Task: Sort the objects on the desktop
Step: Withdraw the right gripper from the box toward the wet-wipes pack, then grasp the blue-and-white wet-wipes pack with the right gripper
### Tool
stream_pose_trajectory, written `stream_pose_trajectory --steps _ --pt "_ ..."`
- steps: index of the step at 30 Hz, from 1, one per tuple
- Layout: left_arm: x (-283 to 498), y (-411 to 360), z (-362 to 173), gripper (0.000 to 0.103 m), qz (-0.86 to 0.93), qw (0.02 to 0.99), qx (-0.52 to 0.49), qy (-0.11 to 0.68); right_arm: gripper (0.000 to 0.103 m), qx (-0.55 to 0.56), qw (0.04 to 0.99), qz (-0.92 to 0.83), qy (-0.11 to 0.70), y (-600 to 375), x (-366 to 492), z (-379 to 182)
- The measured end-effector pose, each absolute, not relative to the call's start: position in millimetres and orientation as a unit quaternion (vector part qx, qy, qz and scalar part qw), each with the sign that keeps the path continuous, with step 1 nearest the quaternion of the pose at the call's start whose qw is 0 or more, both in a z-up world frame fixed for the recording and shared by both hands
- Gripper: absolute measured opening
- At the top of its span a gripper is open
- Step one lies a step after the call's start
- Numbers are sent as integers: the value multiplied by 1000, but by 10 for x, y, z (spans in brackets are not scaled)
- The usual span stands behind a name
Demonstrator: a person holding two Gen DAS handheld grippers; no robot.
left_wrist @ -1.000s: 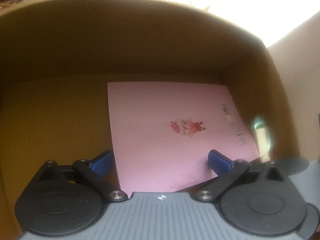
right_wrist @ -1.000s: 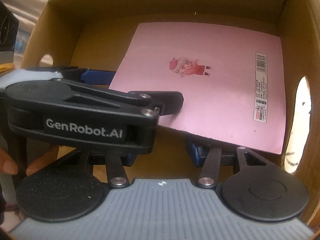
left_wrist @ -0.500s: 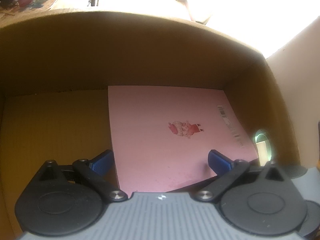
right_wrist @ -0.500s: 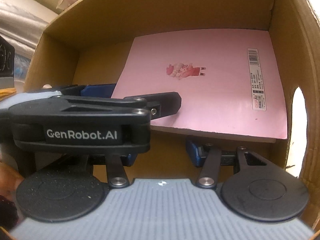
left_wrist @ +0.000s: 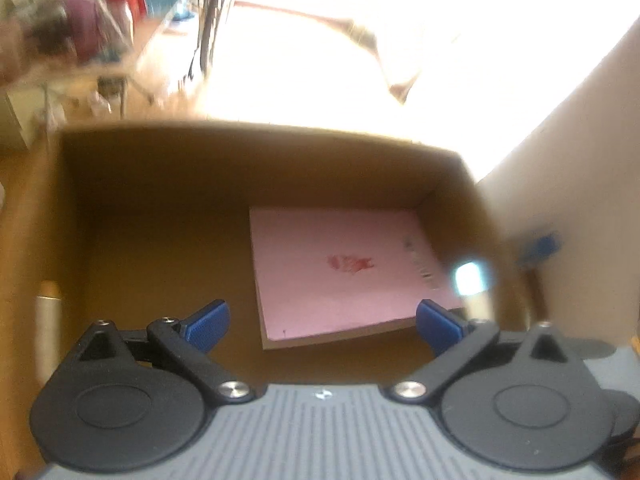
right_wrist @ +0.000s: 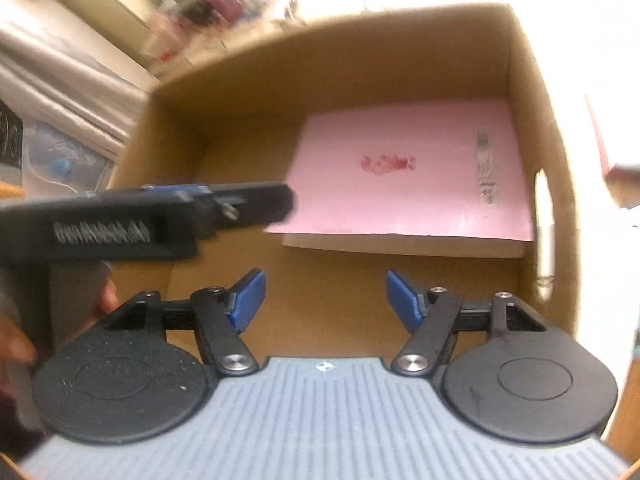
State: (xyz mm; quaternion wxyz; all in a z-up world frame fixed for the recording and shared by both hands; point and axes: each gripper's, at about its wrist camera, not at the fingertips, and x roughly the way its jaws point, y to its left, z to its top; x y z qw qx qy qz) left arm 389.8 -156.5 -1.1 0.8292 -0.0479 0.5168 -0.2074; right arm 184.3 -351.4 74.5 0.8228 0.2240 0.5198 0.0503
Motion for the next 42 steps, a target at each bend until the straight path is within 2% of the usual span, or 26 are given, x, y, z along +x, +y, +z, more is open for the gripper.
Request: stream_pose_trajectory --steps 3,7,10,15,19,22,26,29,32,40,42 --pt "3410 -1436 361 100 -216 859 -48 461 77 191 866 46 460 -3460 1419 1221" --pt "2587 -1164 646 103 -211 893 -55 393 90 155 918 24 365 -3341 734 1229" --pt "2016 -872 761 103 -204 900 -35 384 98 146 932 -3 330 -3193 220 1124" --pt "1274 -692 411 103 -186 896 11 402 102 169 917 -35 360 -3016 -397 772" --pt "1035 -800 -236 103 -177 876 26 447 102 178 899 -60 395 -2815 -553 616" --pt "938 -806 -413 103 -195 859 3 474 102 163 910 -88 370 -2679 -500 593" --pt "948 -711 -619 103 -221 848 -92 472 102 125 926 -107 340 -2537 -551 611" --pt "1003 -788 -703 103 -220 849 -63 476 102 163 921 -60 348 -2566 -540 537" --pt "1069 -894 -818 100 -217 844 -28 489 99 249 897 7 365 -2651 -486 393" --pt "1166 -1130 -1149 97 -224 811 -22 540 64 372 808 57 454 -2722 -230 -169" --pt "1165 -1185 -1207 97 -227 805 -25 547 60 399 787 70 466 -2719 -213 -314"
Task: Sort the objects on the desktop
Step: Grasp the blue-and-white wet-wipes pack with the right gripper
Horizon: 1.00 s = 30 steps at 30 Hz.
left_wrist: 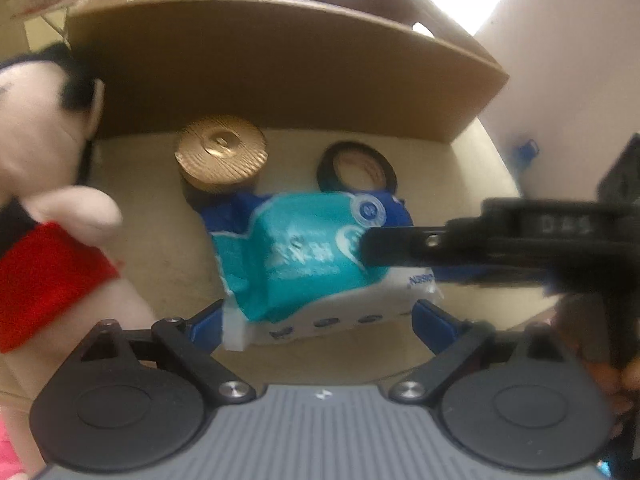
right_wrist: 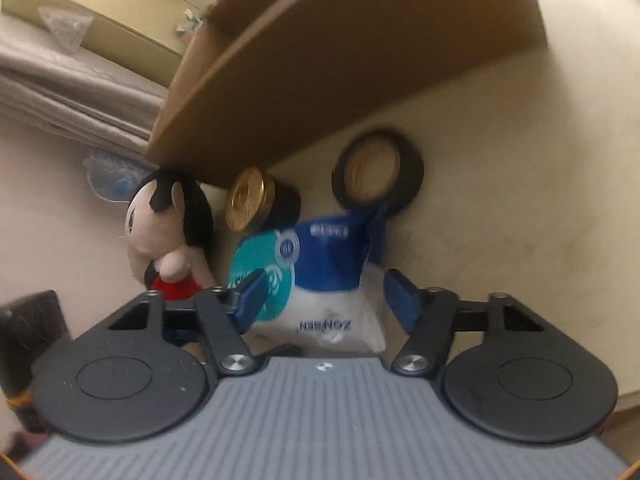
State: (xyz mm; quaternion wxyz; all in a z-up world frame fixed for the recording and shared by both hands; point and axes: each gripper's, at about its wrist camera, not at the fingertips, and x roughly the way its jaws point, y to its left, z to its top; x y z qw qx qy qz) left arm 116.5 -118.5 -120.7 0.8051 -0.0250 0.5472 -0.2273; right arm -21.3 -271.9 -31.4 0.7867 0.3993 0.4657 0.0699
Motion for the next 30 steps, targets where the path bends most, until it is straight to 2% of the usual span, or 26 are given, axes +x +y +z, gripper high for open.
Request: stream_pose_trajectory --steps 4,17,22,30 --pt "1136 -1247 -1211 100 -253 798 -40 546 57 411 782 81 462 -2725 -272 -341" --pt "932 -1620 -1231 100 -339 768 -34 543 59 412 792 40 449 -3036 -706 -279" --pt "946 -1539 -1231 100 -327 771 -40 544 59 442 785 33 433 -3153 -831 -325" --pt "1085 -1424 -1340 100 -305 770 -55 557 62 427 788 37 443 -3132 -734 -320"
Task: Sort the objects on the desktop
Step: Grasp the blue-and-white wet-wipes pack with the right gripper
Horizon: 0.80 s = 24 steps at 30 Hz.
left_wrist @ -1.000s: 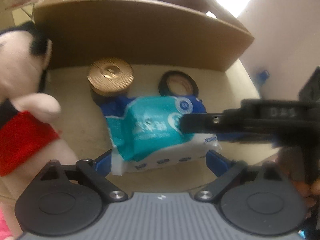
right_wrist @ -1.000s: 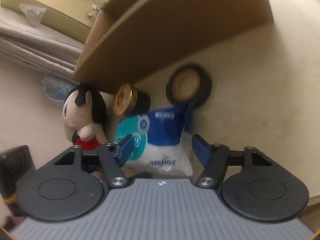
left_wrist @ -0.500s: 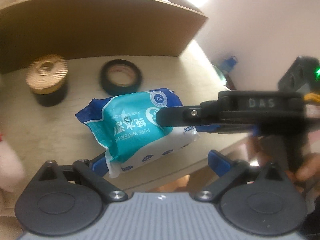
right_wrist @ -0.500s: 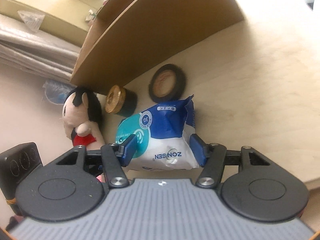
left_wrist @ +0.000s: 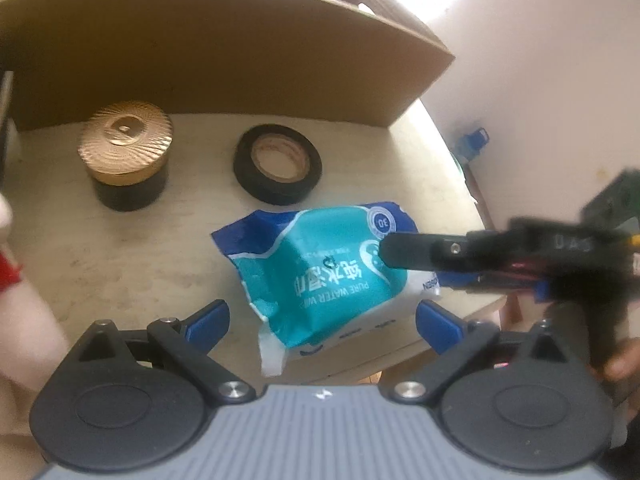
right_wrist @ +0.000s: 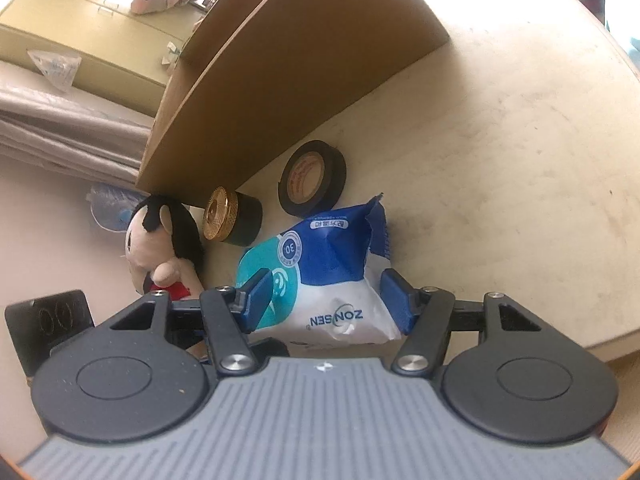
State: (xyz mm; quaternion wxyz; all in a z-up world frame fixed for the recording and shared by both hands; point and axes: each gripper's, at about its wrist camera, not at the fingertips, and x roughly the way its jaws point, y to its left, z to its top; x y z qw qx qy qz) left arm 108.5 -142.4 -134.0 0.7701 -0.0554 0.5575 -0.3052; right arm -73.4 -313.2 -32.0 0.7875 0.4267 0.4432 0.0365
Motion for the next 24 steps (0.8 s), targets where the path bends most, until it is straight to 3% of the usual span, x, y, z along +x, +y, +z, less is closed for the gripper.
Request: stream_pose_trajectory --steps 7,20,24 --pt "1073 -1603 -1411 102 -312 767 -32 560 67 424 785 37 450 -3105 -690 -324" --pt "919 -1757 -1448 103 -297 786 7 542 68 417 789 34 449 -3081 -711 -380" --pt "1012 -1785 -1420 103 -297 787 14 541 75 425 786 37 447 -3088 -712 -442"
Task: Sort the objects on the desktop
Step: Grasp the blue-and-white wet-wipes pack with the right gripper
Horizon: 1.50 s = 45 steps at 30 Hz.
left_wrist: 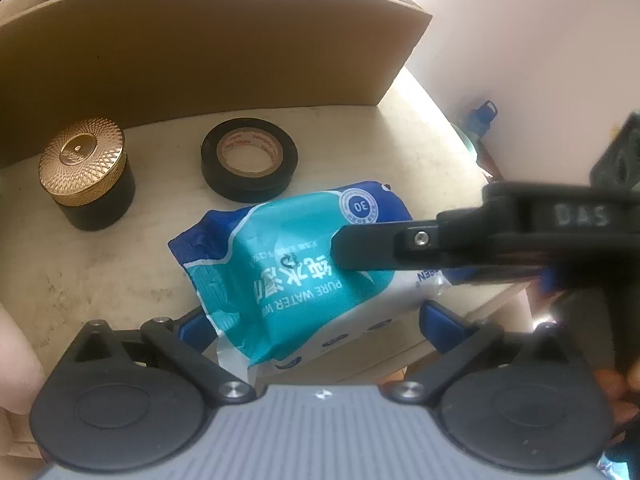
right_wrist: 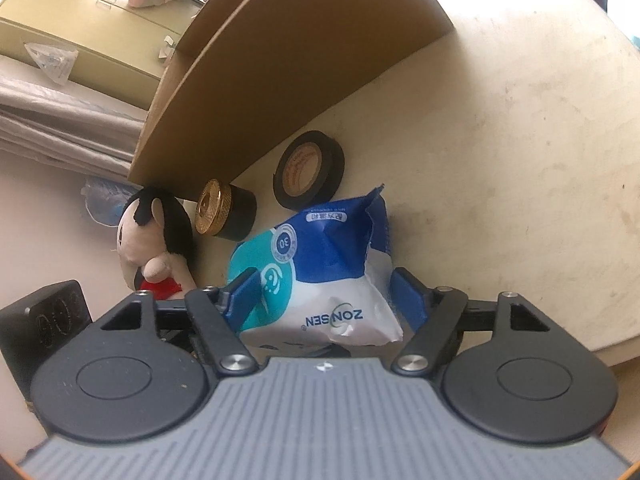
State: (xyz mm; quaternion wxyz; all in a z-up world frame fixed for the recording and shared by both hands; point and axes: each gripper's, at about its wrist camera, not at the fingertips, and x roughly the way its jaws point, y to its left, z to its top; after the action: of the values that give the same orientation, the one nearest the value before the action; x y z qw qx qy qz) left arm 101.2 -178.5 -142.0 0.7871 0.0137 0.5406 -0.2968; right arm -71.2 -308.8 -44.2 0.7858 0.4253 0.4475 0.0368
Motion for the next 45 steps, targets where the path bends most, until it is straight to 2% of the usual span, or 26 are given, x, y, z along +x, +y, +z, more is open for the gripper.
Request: stream_pose_trajectory --steps 9,16,35,38,45 --pt "1015 -1745 -1408 103 -298 787 12 540 83 391 801 52 451 -3003 -638 -413" --pt "1007 -1781 -1405 103 -296 785 21 543 84 398 795 56 454 -3018 -619 -436" --pt "964 -1791 -1353 103 -285 786 21 548 60 444 783 38 434 -3164 -776 -481" --pt "934 -1820 -1318 96 -288 783 22 551 58 439 785 37 436 -3164 -785 -456" --pt "876 -1868 -1270 93 -290 787 27 545 54 410 796 33 443 -3106 -782 -366"
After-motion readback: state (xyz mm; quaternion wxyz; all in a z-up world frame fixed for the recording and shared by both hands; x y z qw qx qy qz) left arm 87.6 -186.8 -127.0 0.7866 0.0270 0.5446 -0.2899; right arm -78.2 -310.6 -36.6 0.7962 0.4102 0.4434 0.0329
